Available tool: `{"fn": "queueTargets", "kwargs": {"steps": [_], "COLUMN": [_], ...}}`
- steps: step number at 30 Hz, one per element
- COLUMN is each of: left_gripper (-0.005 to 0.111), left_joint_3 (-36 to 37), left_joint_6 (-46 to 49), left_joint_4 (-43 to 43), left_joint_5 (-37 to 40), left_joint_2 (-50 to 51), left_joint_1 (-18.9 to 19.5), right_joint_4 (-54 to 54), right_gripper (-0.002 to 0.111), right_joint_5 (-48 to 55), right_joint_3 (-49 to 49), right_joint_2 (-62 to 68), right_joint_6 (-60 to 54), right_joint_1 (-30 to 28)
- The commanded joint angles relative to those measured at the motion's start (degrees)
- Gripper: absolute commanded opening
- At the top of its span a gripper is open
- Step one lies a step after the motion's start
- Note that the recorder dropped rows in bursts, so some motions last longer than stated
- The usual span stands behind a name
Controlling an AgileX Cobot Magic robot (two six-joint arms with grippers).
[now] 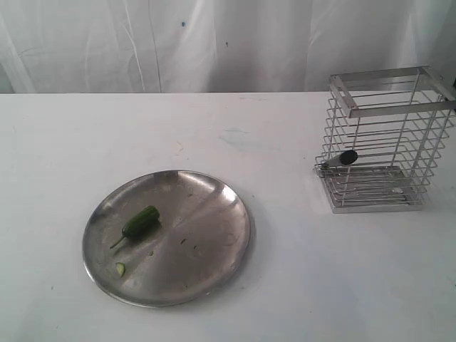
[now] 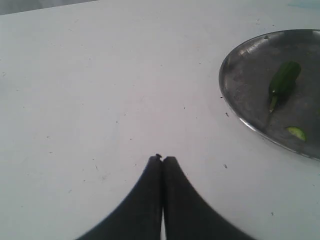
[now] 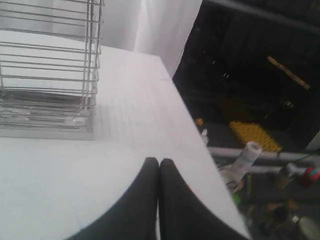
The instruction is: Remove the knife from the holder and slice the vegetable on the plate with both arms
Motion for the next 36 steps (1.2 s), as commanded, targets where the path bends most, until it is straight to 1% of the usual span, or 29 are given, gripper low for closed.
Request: {"fn": "queueTargets", "kwargs": {"steps": [1, 3, 4, 7, 8, 9, 10, 11, 12, 14, 16, 18, 19, 20, 21, 22, 23, 24, 27, 28, 29, 30, 31, 33, 35, 36], "left_gripper": [0.0, 0.0, 0.0, 0.0, 0.0, 0.0, 0.0, 0.0, 0.0, 0.0, 0.0, 0.0, 0.0, 0.0, 0.0, 0.0, 0.0, 0.0, 0.0, 0.0, 0.0, 0.0, 0.0, 0.0, 0.0, 0.0], "left_joint_3": [0.1, 0.1, 0.1, 0.1, 0.1, 0.1, 0.1, 0.1, 0.1, 0.1, 0.1, 0.1, 0.1, 0.1, 0.1, 0.1, 0.1, 0.1, 0.1, 0.1, 0.1, 0.1, 0.1, 0.1, 0.1, 0.1], "left_joint_6": [0.1, 0.1, 0.1, 0.1, 0.1, 0.1, 0.1, 0.1, 0.1, 0.1, 0.1, 0.1, 0.1, 0.1, 0.1, 0.1, 0.1, 0.1, 0.1, 0.1, 0.1, 0.1, 0.1, 0.1, 0.1, 0.1], "left_joint_4": [-0.5, -0.5, -0.5, -0.5, -0.5, -0.5, -0.5, -0.5, -0.5, -0.5, -0.5, -0.5, -0.5, -0.5, -0.5, -0.5, -0.5, -0.5, -0.5, -0.5, -0.5, -0.5, -0.5, -0.5, -0.5, -0.5], "left_joint_5": [-0.1, -0.1, -0.1, -0.1, -0.1, -0.1, -0.1, -0.1, -0.1, -0.1, -0.1, -0.1, -0.1, -0.1, -0.1, -0.1, -0.1, -0.1, -0.1, -0.1, -0.1, -0.1, -0.1, -0.1, -0.1, -0.1], "left_joint_2": [-0.3, -0.3, -0.3, -0.3, -0.3, -0.3, -0.3, -0.3, -0.3, -0.3, -0.3, -0.3, -0.3, -0.3, -0.3, -0.3, -0.3, -0.3, -0.3, -0.3, -0.3, -0.3, -0.3, -0.3, -0.3, -0.3], "left_joint_1": [-0.4, -0.4, -0.4, -0.4, -0.4, -0.4, -0.4, -0.4, -0.4, -0.4, -0.4, -0.4, -0.4, -0.4, -0.4, -0.4, -0.4, -0.4, -0.4, -0.4, -0.4, -0.4, -0.4, -0.4, -0.4, -0.4], "right_joint_4": [-12.7, -12.4, -11.5, -5.9, -5.5, -5.1, -4.2, -1.4, 2.5, 12.5, 16.6, 15.0, 13.1, 8.9, 5.4, 0.9, -3.0, -5.9, -6.5, -4.4, -1.2, 2.7, 8.9, 26.9, 47.2, 54.5], "right_gripper": [0.0, 0.0, 0.0, 0.0, 0.0, 0.0, 0.0, 0.0, 0.0, 0.0, 0.0, 0.0, 0.0, 0.0, 0.0, 0.0, 0.0, 0.0, 0.0, 0.0, 0.0, 0.0, 0.0, 0.0, 0.0, 0.0], "right_joint_5": [-7.7, -12.6, -17.5, -37.2, -45.0, -52.1, -56.9, -61.5, -63.3, -64.7, -64.9, -59.4, -54.5, -44.6, -37.6, -30.7, -20.6, -13.8, 13.7, 21.8, 27.6, 30.2, 31.4, 31.1, 32.1, 32.7], "right_joint_3": [0.1, 0.1, 0.1, 0.1, 0.1, 0.1, 0.1, -1.0, -2.2, -6.9, -13.6, -21.7, -24.6, -28.4, -30.3, -31.8, -32.5, -32.4, -32.4, -32.4, -32.4, -32.6, -33.1, -34.7, -36.5, -37.0], "right_joint_2": [-0.3, -0.3, -0.3, -0.3, -0.3, -0.3, -0.3, -0.3, -0.3, -0.3, -0.1, 2.5, 3.6, 5.8, 7.6, 9.5, 12.6, 14.8, 23.9, 27.2, 30.2, 32.3, 34.3, 37.1, 38.9, 39.7], "right_joint_6": [-1.0, 0.6, 3.9, 25.3, 28.9, 28.7, 26.9, 22.8, 21.5, 24.2, 25.4, 23.8, 22.5, 19.6, 17.7, 16.0, 14.2, 13.0, 12.4, 12.4, 11.9, 10.2, 5.7, -8.8, -29.2, -37.1], "right_joint_1": [0.3, 0.3, 0.3, 0.3, 0.3, 0.3, 0.3, 0.3, 0.3, 0.3, 0.3, 0.3, 0.3, 0.3, 0.3, 0.3, 0.3, 0.3, 0.3, 0.3, 0.3, 0.4, 1.0, 2.5, 4.0, 4.7]}}
